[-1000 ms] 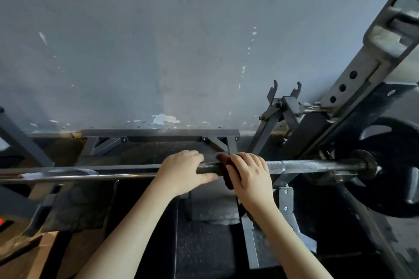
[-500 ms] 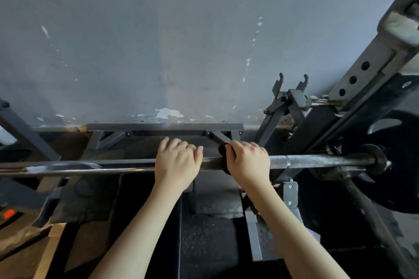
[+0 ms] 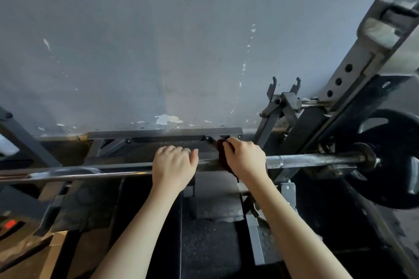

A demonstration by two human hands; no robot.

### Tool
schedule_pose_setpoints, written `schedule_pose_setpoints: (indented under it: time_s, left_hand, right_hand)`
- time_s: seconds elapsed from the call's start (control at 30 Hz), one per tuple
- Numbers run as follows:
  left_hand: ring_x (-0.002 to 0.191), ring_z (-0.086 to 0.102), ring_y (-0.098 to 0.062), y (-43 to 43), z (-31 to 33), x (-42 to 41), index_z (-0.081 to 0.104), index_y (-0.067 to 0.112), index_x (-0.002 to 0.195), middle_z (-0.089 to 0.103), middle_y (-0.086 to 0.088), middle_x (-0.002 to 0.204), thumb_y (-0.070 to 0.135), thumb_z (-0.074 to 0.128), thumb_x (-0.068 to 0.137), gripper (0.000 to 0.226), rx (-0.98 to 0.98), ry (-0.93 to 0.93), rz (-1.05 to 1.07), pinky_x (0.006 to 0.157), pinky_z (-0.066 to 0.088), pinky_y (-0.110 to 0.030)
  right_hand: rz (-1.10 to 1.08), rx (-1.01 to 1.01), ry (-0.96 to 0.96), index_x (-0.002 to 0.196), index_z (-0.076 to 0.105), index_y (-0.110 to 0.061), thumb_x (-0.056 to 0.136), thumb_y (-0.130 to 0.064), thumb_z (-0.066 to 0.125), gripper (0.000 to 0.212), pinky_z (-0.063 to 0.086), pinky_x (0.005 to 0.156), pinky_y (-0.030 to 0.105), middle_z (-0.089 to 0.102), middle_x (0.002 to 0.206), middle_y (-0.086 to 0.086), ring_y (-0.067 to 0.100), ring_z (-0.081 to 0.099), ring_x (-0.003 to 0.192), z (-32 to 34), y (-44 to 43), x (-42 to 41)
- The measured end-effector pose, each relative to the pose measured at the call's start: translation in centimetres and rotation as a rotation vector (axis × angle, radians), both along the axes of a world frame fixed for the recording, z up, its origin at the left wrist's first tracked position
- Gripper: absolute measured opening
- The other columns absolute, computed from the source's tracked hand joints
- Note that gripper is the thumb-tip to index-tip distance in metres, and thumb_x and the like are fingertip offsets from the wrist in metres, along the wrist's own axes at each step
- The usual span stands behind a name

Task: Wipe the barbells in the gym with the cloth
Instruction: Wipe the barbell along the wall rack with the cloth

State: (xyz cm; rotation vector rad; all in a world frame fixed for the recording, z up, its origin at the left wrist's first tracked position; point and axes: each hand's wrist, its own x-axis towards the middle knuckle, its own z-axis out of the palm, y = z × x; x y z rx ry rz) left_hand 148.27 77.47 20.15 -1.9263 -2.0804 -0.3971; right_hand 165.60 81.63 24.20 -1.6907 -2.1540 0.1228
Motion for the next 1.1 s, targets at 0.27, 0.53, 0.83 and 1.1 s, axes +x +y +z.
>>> schedule_pose_setpoints:
  time_s: [0.27,0.53,0.83,1.1]
  left_hand:
    - [0.048,0.057,-0.026,0.1,-0.1,0.3,0.061,0.016,0.045,0.057,-0.001,0.045,0.035,0.031,0.092,0.059,0.043,0.01,0.017,0.055,0.046,-0.033]
    - [0.046,0.056,-0.025,0.0,-0.2,0.5,0.062,0.013,0.046,0.056,-0.002,0.045,0.033,0.03,0.093,0.06,0.035,0.02,0.023,0.055,0.044,-0.033]
    - [0.045,0.056,-0.024,0.2,-0.2,0.3,0.061,0.014,0.043,0.055,-0.001,0.044,0.033,0.03,0.09,0.059,-0.004,0.017,0.022,0.055,0.045,-0.031]
    - [0.042,0.052,-0.025,-0.2,-0.1,0.3,0.056,0.013,0.041,0.05,-0.002,0.041,0.03,0.031,0.091,0.058,0.016,-0.016,0.014,0.054,0.045,-0.032]
  right_hand:
    - [0.03,0.255,0.173,0.118,0.068,-0.014,0.097,-0.027,0.043,0.034,0.048,0.085,0.041,0.068,0.103,0.004,0.029,0.06,0.098,-3.4,-3.3,5.2]
    - [0.065,0.356,0.022,0.082,0.067,-0.013,0.095,-0.027,0.049,0.026,0.045,0.066,0.037,0.064,0.074,0.005,0.028,0.06,0.068,-3.9,-2.9,-0.4]
    - [0.117,0.161,0.04,0.1,0.066,-0.017,0.097,-0.045,0.046,0.035,0.044,0.078,0.038,0.067,0.094,0.004,0.029,0.062,0.089,-2.7,-3.1,0.7]
    - [0.002,0.182,0.028,0.074,0.062,-0.013,0.096,-0.029,0.044,0.033,0.035,0.053,0.032,0.061,0.065,0.007,0.034,0.059,0.059,-0.7,-0.8,-0.5]
